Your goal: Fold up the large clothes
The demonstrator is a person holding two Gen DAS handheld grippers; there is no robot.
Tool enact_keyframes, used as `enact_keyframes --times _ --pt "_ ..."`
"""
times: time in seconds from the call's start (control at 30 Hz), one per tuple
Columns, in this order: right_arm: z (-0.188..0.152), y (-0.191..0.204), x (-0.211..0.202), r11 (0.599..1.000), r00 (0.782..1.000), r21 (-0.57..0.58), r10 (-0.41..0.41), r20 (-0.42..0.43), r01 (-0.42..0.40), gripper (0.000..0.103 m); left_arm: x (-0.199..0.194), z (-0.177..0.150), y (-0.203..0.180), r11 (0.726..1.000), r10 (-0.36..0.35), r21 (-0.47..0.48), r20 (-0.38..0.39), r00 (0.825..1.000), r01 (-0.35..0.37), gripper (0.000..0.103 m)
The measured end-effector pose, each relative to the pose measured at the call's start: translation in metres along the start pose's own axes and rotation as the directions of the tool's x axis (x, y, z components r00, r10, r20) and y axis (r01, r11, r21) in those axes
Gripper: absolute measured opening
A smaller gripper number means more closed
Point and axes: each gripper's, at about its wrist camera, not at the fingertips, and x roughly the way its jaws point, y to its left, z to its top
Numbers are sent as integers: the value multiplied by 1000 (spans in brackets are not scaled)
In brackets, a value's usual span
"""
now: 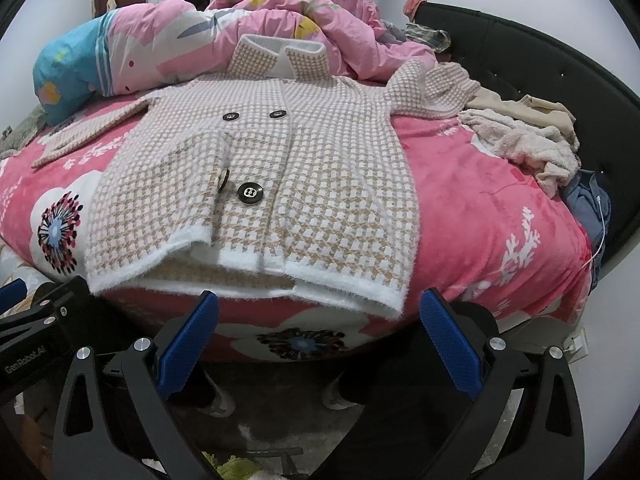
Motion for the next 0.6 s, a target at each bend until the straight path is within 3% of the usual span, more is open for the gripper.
enact_keyframes --times 0.6 --pt "18 1 6 1000 999 0 -17 35 17 98 7 16 -3 1000 -18 15 -25 1000 18 95"
